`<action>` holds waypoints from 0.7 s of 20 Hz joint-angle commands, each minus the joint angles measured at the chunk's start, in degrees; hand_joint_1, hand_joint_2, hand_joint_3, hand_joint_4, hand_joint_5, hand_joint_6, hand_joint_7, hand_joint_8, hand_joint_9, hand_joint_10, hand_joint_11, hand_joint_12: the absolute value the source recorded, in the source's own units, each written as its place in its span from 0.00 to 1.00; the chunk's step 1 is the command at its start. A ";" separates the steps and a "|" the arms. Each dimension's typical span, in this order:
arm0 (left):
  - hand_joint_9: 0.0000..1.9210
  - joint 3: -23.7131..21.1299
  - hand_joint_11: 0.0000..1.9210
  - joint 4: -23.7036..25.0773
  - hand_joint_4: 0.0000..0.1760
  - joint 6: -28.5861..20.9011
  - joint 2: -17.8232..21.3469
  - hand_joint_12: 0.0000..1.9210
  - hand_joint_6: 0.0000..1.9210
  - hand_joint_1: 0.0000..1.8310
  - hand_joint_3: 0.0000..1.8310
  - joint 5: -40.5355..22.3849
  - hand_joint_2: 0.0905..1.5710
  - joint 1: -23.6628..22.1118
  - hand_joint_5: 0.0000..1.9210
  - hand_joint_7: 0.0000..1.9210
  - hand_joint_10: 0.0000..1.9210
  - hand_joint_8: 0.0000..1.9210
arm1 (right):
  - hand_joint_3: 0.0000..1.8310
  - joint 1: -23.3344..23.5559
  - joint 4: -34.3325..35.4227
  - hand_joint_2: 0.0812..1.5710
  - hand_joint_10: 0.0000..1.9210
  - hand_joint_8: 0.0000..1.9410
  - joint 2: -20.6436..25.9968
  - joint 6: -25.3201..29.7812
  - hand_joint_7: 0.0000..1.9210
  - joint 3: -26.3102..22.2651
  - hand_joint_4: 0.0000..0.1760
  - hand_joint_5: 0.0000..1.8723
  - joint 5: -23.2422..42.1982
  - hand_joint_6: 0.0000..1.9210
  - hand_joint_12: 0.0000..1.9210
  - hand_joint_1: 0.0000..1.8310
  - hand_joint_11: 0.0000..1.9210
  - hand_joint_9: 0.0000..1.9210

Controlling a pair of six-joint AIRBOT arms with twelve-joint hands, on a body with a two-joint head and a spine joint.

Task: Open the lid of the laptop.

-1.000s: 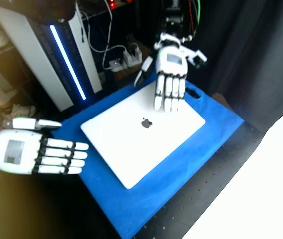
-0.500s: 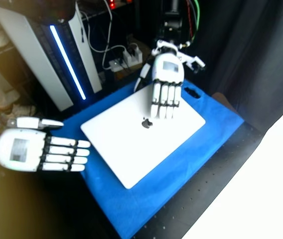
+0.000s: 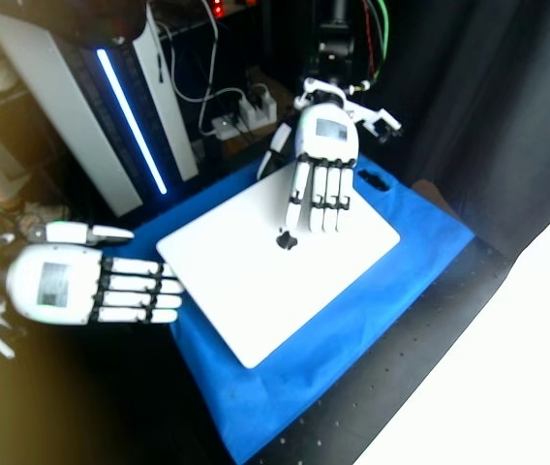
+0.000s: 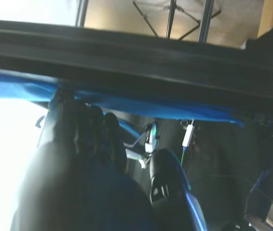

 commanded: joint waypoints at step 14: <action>0.00 0.86 0.00 -1.60 0.53 1.24 1.50 0.00 0.00 0.46 0.00 -9.99 0.62 -4.67 0.00 0.00 0.00 0.00 | 0.00 7.49 3.19 0.92 0.00 0.00 5.86 -2.38 0.04 2.18 0.00 0.08 5.17 0.00 0.01 0.01 0.02 0.00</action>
